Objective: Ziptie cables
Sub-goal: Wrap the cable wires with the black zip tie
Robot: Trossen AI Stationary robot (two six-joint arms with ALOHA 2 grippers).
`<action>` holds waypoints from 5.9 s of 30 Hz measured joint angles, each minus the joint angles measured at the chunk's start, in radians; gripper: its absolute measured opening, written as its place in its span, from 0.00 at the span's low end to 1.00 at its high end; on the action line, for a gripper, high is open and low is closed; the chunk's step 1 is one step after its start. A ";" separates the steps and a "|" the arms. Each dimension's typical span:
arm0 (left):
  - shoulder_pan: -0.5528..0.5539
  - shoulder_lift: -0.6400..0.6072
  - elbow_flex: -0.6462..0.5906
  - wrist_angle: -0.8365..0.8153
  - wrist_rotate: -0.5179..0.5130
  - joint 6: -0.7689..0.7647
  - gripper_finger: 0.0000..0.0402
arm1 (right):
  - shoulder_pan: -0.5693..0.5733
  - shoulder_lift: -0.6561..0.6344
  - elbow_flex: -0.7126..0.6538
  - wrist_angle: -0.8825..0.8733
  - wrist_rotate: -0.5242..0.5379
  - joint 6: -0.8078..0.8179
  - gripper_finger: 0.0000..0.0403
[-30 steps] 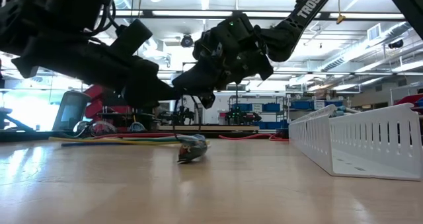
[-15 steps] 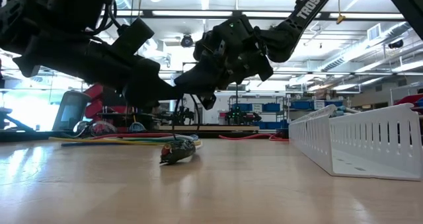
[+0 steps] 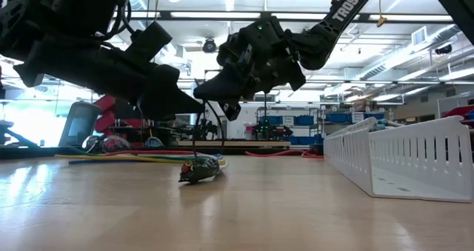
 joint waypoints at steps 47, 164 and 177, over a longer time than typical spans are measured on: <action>0.082 -0.016 -0.124 0.295 0.133 -0.319 0.26 | 0.015 0.003 -0.001 -0.066 0.055 -0.103 0.00; 0.139 -0.016 -0.121 0.295 0.245 -0.350 0.00 | 0.027 0.002 0.000 -0.094 0.140 -0.167 0.00; 0.137 -0.014 -0.123 0.328 0.247 -0.319 0.00 | 0.051 -0.001 0.002 -0.131 0.122 -0.190 0.06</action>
